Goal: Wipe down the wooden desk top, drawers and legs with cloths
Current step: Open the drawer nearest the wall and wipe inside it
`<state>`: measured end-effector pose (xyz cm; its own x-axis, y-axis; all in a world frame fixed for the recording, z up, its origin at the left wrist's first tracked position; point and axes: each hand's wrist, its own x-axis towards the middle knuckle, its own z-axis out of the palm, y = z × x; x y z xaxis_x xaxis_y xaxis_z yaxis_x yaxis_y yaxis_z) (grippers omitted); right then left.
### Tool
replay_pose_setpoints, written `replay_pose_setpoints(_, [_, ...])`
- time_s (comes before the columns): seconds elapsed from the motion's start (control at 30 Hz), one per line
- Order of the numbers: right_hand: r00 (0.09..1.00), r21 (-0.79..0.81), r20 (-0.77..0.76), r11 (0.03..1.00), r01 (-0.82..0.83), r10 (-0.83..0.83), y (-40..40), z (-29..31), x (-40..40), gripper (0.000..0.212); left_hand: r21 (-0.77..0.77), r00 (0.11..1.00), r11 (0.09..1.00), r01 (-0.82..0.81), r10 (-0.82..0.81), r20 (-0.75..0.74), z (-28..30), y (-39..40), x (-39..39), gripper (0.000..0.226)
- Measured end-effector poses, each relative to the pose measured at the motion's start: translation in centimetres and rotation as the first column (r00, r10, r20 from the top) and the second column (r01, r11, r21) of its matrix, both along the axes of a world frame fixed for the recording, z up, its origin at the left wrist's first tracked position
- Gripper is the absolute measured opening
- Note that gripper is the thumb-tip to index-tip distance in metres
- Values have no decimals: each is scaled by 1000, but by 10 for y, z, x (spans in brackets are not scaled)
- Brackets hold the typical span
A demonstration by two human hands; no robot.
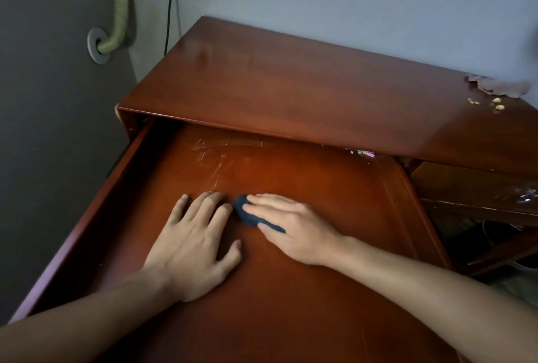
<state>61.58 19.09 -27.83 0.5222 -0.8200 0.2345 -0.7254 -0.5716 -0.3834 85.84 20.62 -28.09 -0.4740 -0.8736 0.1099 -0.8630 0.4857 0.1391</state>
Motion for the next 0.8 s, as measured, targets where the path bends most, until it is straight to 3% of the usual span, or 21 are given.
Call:
replay_pose_setpoints(0.1, [981,-62,-22,980,190,-192,-33,-6,-14,42,-5,1000,1000,-10,10,-11,2,0,-2,65])
replay_pose_setpoints(0.2, [873,-56,-9,872,486,-487,-77,2,-10,43,-6,1000,1000,-10,10,-5,2,0,-2,64])
replay_pose_setpoints(0.27, [812,-44,14,810,584,-584,-99,7,1,43,-9,1000,1000,-20,20,-16,3,0,-2,63])
replay_pose_setpoints(0.37, [845,1,47,846,533,-532,-112,11,30,45,-4,999,999,-47,47,-25,5,1,-2,59])
replay_pose_setpoints(0.5, [963,76,73,965,253,-258,-80,6,56,46,-9,992,995,-100,99,-78,8,2,1,45])
replay_pose_setpoints(0.63, [999,137,52,990,6,-14,-22,8,41,44,-47,988,992,-114,109,-106,19,-7,12,36])
replay_pose_setpoints(0.73, [1000,73,12,997,13,-14,-13,5,13,41,-30,999,999,-27,28,17,17,-11,26,47])
replay_pose_setpoints(0.8, [986,-10,8,986,164,-164,-33,-2,1,39,46,996,998,-36,32,87,14,-7,32,58])
